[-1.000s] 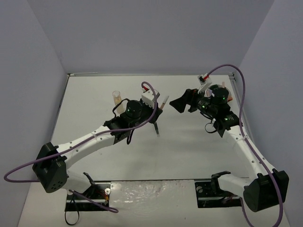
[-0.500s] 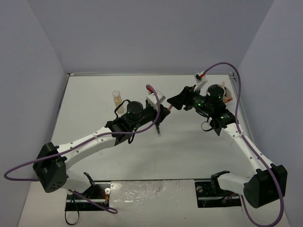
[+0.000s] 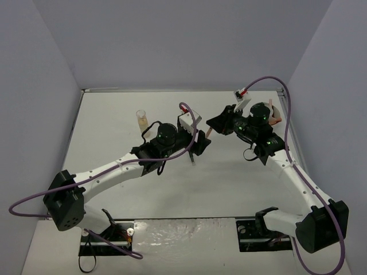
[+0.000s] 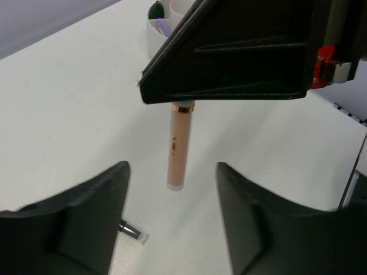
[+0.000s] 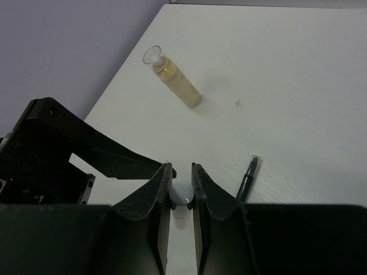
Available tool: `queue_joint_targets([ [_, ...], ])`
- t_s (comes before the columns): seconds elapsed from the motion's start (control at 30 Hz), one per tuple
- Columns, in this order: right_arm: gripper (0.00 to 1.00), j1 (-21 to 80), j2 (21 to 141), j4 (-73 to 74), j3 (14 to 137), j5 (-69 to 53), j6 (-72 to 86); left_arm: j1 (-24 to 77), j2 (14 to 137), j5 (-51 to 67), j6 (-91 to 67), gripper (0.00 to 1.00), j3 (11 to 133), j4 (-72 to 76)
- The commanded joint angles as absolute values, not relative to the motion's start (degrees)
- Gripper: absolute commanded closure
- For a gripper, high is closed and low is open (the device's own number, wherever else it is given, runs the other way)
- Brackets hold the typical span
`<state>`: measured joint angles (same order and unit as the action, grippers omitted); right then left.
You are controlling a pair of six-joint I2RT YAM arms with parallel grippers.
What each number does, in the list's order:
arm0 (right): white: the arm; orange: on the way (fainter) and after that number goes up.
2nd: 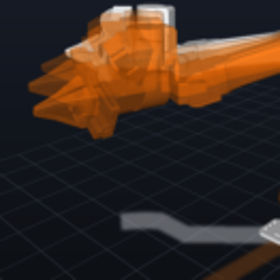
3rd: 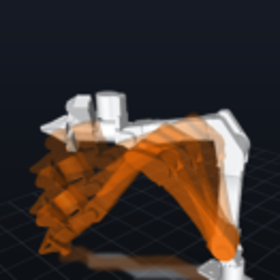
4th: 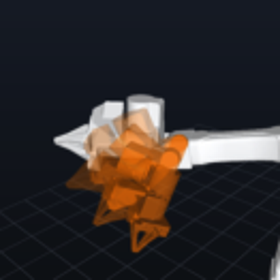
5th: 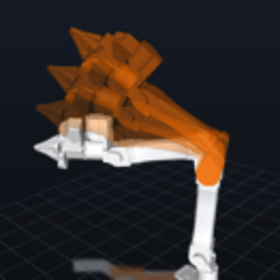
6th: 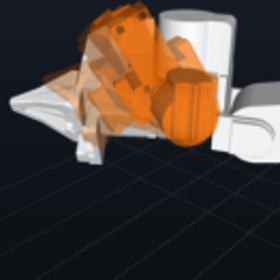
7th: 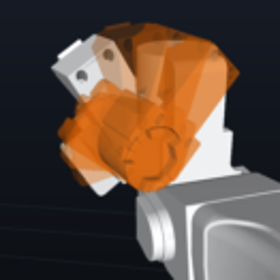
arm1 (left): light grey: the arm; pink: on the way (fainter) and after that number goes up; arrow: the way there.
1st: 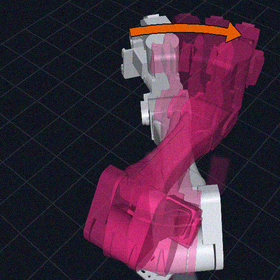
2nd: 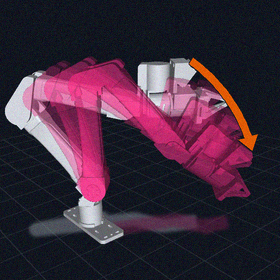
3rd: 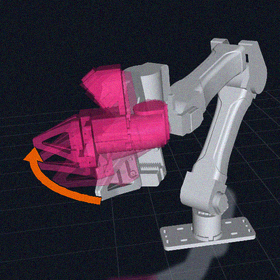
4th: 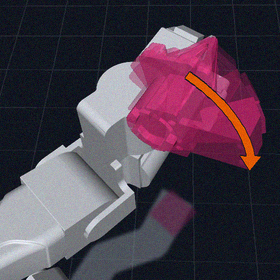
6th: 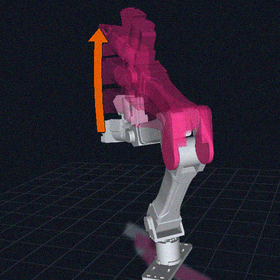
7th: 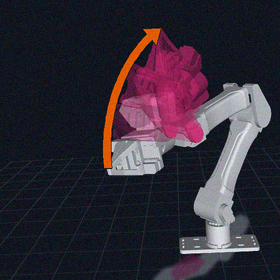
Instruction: Organize the makeup
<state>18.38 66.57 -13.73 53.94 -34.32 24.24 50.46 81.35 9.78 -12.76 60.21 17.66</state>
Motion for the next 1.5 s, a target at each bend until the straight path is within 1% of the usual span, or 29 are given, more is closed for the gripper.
queue_joint_targets([
  [0.0, 1.00, 17.6, 64.8, -13.2, 58.1, -28.0, 18.8, 50.3, 80.8, 5.3, -14.5, 0.31, 66.0, 16.6],
  [0.03, 1.00, 17.2, 64.8, -12.1, 58.8, -25.9, 17.5, 50.1, 80.7, 4.5, -14.8, 0.24, 66.6, 15.3],
  [0.07, 1.00, 15.9, 64.7, -10.6, 60.0, -21.1, 15.1, 49.5, 80.6, 4.1, -14.6, 0.15, 68.3, 11.7],
  [0.1, 1.00, 15.2, 64.6, -9.8, 60.6, -18.7, 13.9, 49.1, 80.6, 3.7, -14.6, 0.09, 69.2, 9.9],
  [0.13, 1.00, 13.4, 64.7, -9.5, 61.3, -17.7, 12.9, 48.7, 80.6, 3.3, -14.6, 0.06, 70.3, 6.7],
  [0.17, 1.00, 9.7, 64.9, -9.1, 62.6, -15.7, 11.1, 47.7, 80.5, 2.6, -14.6, 0.04, 72.2, 0.4],
  [0.2, 1.00, 8.2, 65.2, -9.0, 63.2, -14.0, 10.3, 46.9, 80.5, 2.2, -14.6, 0.03, 73.7, -4.0],
  [0.3, 1.00, 4.1, 68.7, -12.0, 64.1, -0.8, 5.3, 40.9, 80.6, 2.9, -16.6, 0.03, 77.6, -14.0],
  [0.33, 1.00, 3.2, 69.6, -14.0, 64.1, 1.3, 4.6, 39.6, 80.5, 3.4, -17.3, 0.03, 78.3, -17.2],
  [0.43, 1.00, -0.4, 75.0, -18.8, 65.8, 3.7, 3.3, 34.7, 80.4, 4.9, -18.3, 0.03, 82.3, -28.9],
  [0.5, 1.00, -3.6, 78.5, -20.2, 67.9, 2.8, 3.3, 32.6, 79.9, 6.6, -17.5, 0.03, 82.9, -32.0],
  [0.6, 1.00, -7.3, 84.3, -21.9, 71.0, 2.0, 2.7, 30.4, 78.5, 8.6, -15.3, 0.03, 80.6, -32.2],
  [0.67, 1.00, -8.5, 86.4, -23.3, 73.6, 1.7, 1.8, 29.0, 77.7, 8.5, -14.8, 0.03, 77.0, -30.3],
  [0.77, 1.00, -9.8, 90.6, -24.4, 76.7, 2.2, 0.6, 27.0, 78.2, 10.2, -15.7, 0.03, 75.7, -30.7],
  [0.9, 1.00, -10.8, 95.0, -25.4, 78.2, 2.7, -1.7, 26.9, 78.0, 5.9, -14.2, 0.03, 76.1, -32.3],
  [1.2, 1.00, -14.3, 101.6, -27.0, 78.4, 0.2, -2.5, 26.8, 78.4, 4.8, -13.6, 0.03, 75.6, -32.2],
  [1.47, 1.00, -15.6, 103.9, -27.1, 76.4, -3.0, -1.8, 26.8, 79.8, 4.7, -13.3, 0.03, 75.6, -32.3],
])
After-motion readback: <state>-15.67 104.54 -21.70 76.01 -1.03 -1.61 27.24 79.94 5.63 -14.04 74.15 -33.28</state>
